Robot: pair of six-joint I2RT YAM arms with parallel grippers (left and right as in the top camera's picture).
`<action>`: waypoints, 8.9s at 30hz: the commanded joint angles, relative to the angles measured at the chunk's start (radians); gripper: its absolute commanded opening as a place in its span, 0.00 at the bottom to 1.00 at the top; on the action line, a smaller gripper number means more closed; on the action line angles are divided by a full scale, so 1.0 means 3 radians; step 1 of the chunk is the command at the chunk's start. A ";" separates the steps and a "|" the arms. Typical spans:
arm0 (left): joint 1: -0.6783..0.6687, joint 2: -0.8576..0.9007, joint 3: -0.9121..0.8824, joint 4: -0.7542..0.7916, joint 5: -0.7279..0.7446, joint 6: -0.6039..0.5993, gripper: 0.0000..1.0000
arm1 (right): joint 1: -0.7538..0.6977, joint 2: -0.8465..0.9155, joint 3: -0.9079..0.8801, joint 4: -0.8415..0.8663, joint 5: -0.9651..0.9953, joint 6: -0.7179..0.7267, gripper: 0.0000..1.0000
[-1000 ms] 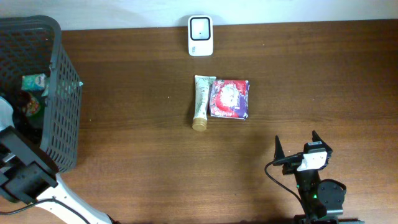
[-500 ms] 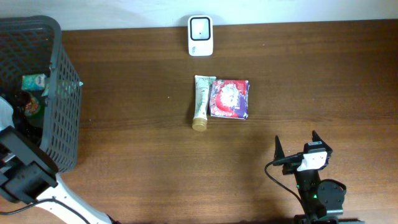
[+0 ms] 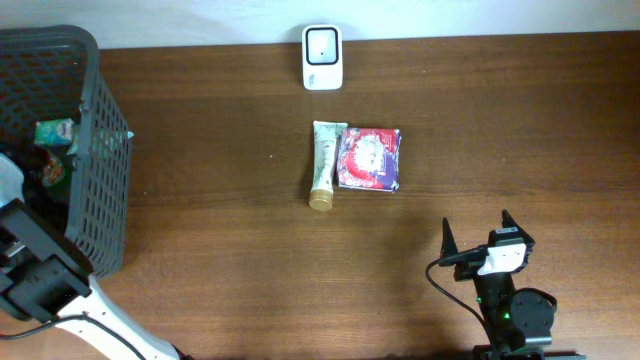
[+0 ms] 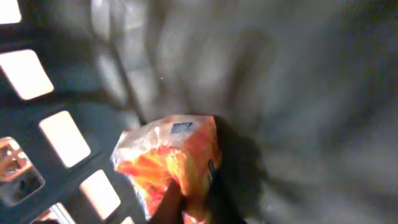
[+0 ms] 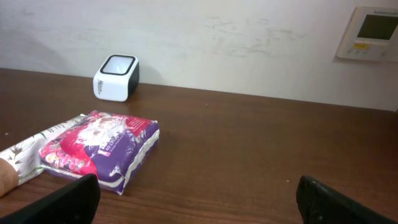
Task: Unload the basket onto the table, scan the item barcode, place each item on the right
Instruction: 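Reach the left gripper into the basket and grasp the orange box, then place the orange box left of the white tube, then reach the left gripper into the basket and grasp the green-lidded jar, then carry the green-lidded jar past the scanner and set it down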
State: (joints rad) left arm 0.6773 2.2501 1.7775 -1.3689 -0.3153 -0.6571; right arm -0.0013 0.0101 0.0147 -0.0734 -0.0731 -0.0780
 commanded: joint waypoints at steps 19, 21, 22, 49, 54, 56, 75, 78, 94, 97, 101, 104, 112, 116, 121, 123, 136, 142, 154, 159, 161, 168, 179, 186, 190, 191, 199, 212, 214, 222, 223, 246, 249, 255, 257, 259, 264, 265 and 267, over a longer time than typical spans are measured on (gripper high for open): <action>-0.0183 -0.0117 0.4449 -0.1064 0.2188 0.0390 0.00 | -0.0019 -0.0015 -0.0031 0.0000 0.0005 0.0013 0.99; -0.0409 -0.0188 0.4537 -0.1063 0.2473 0.0613 0.00 | -0.0019 -0.0015 -0.0031 0.0000 0.0005 0.0013 0.99; -0.0615 -0.0215 0.4537 -0.1063 0.2689 0.0952 0.00 | -0.0019 -0.0015 -0.0031 0.0000 0.0005 0.0013 0.99; -0.3661 -0.0195 0.0237 0.0964 0.1199 0.1722 0.72 | -0.0019 -0.0015 -0.0031 0.0000 0.0005 0.0013 0.99; -0.3644 -0.0254 0.0498 0.0975 0.1410 0.1720 0.71 | -0.0019 -0.0015 -0.0031 0.0000 0.0005 0.0013 0.99; -0.3604 -0.0312 0.0797 0.0902 0.1503 0.1719 0.67 | -0.0019 -0.0015 -0.0031 0.0000 0.0005 0.0013 0.99; -0.1044 -0.0486 0.3175 -0.0010 0.0228 0.1294 0.99 | -0.0019 -0.0015 -0.0031 0.0000 0.0005 0.0013 0.99; -0.0839 -0.0242 0.3173 -0.0122 0.0225 0.1289 0.99 | -0.0019 -0.0015 -0.0031 0.0000 0.0005 0.0013 0.99; -0.0487 0.0757 0.3173 -0.0543 0.0186 0.0558 0.99 | -0.0019 -0.0015 -0.0031 -0.0001 0.0005 0.0013 0.99; -0.0426 0.0893 0.3173 -0.0548 0.0186 0.0556 0.99 | -0.0019 -0.0015 -0.0031 0.0000 0.0005 0.0013 0.98; -0.0392 0.0954 0.3174 -0.0538 0.0188 0.0520 0.99 | -0.0019 -0.0015 -0.0031 0.0000 0.0005 0.0013 0.99; -0.0394 0.0819 0.3211 -0.0542 0.0192 0.0521 0.97 | -0.0019 -0.0015 -0.0031 -0.0001 0.0005 0.0013 0.99; -0.0393 0.0160 0.3226 -0.0704 0.0769 0.0523 0.99 | -0.0019 -0.0015 -0.0031 0.0000 0.0005 0.0013 0.99; -0.0393 -0.0163 0.3226 -0.0940 0.0956 0.0524 0.91 | -0.0019 -0.0015 -0.0031 0.0000 0.0005 0.0013 0.99; -0.0394 -0.0473 0.3225 -0.1064 0.1600 0.1214 0.26 | -0.0019 -0.0015 -0.0031 0.0000 0.0005 0.0013 0.99; -0.0393 -0.0589 0.3169 -0.1064 0.1759 0.1353 0.09 | -0.0019 -0.0015 -0.0031 0.0000 0.0005 0.0013 0.99; -0.0332 -0.1948 0.0309 -0.0886 0.0132 0.0201 0.00 | -0.0018 -0.0015 -0.0031 0.0000 0.0005 0.0013 0.99; -0.0305 -0.2000 0.0130 -0.1066 0.0303 -0.0003 0.00 | -0.0019 -0.0015 -0.0031 0.0000 0.0005 0.0013 0.99; -0.0305 -0.2794 -0.0528 -0.1066 0.0446 -0.0015 0.00 | -0.0019 -0.0015 -0.0031 0.0000 0.0005 0.0013 0.99; -0.0305 -0.2969 -0.0528 -0.0944 0.0411 -0.0017 0.00 | -0.0019 -0.0015 -0.0031 0.0000 0.0005 0.0013 0.99; -0.0305 -0.2977 -0.0528 -0.0665 0.0409 -0.0017 0.06 | -0.0019 -0.0015 -0.0031 0.0000 0.0005 0.0013 0.99; -0.0305 -0.2970 -0.0526 0.0916 0.0402 0.0093 0.86 | -0.0019 -0.0015 -0.0031 0.0000 0.0005 0.0013 0.99; -0.0305 -0.2215 -0.0509 0.2380 0.0355 0.1175 0.99 | -0.0019 -0.0015 -0.0031 0.0000 0.0005 0.0013 0.99; -0.0296 -0.1553 -0.0509 0.2356 0.0261 0.1174 0.99 | -0.0019 -0.0015 -0.0031 0.0000 0.0005 0.0013 0.99; -0.0296 -0.1378 -0.0509 0.2341 0.0627 0.1175 0.99 | -0.0019 -0.0015 -0.0031 -0.0001 0.0005 0.0013 0.99; -0.0296 -0.1334 -0.0510 0.2341 0.0627 0.1175 0.99 | -0.0019 -0.0015 -0.0031 0.0000 0.0005 0.0013 0.99; -0.0233 -0.1013 -0.0512 0.2319 0.0601 0.1175 0.99 | -0.0019 -0.0015 -0.0031 -0.0001 0.0005 0.0013 0.98; -0.0196 -0.0678 -0.0512 0.2251 0.0565 0.1175 0.98 | -0.0019 -0.0015 -0.0031 -0.0001 0.0005 0.0013 0.99; -0.0196 -0.0669 -0.0512 0.2252 0.0563 0.1175 0.94 | -0.0019 -0.0015 -0.0031 0.0000 0.0005 0.0013 0.99; -0.0196 -0.0670 -0.0511 0.2252 0.0565 0.1175 0.36 | -0.0019 -0.0015 -0.0031 0.0000 0.0005 0.0013 0.99; -0.0196 -0.0678 -0.0507 0.2253 0.0565 0.1175 0.34 | -0.0019 -0.0015 -0.0031 -0.0001 0.0005 0.0013 0.99; -0.0688 -0.3052 -0.0102 0.2394 0.2811 0.0242 0.40 | -0.0019 -0.0015 -0.0031 -0.0001 0.0005 0.0013 0.99; -0.1305 -0.2991 -0.0103 0.2391 0.2808 0.0247 0.42 | -0.0019 -0.0015 -0.0031 0.0000 0.0005 0.0013 0.99; -0.2459 -0.2558 -0.0103 0.2162 0.2102 0.0604 0.43 | -0.0019 -0.0015 -0.0031 0.0000 0.0005 0.0013 0.99; -0.2734 -0.2349 -0.0103 0.1966 0.1587 0.0692 0.45 | -0.0019 -0.0015 -0.0031 0.0000 0.0005 0.0013 0.99; -0.3001 -0.2038 -0.0103 0.1760 0.0916 0.0690 0.45 | -0.0019 -0.0015 -0.0031 0.0000 0.0005 0.0013 0.99; -0.3282 -0.1437 -0.0106 0.1737 0.0627 0.0902 0.47 | -0.0019 -0.0015 -0.0031 0.0000 0.0005 0.0013 0.99; -0.3302 -0.1347 -0.0106 0.1728 0.0570 0.0902 0.47 | -0.0019 -0.0015 -0.0031 0.0000 0.0005 0.0013 0.99; -0.3328 -0.1155 -0.0106 0.1727 0.0370 0.0902 0.48 | -0.0019 -0.0015 -0.0031 -0.0001 0.0005 0.0013 0.99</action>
State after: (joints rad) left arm -0.3073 1.8324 1.7325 -0.8558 -0.0696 -0.4278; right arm -0.0013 0.0101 0.0147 -0.0738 -0.0731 -0.0788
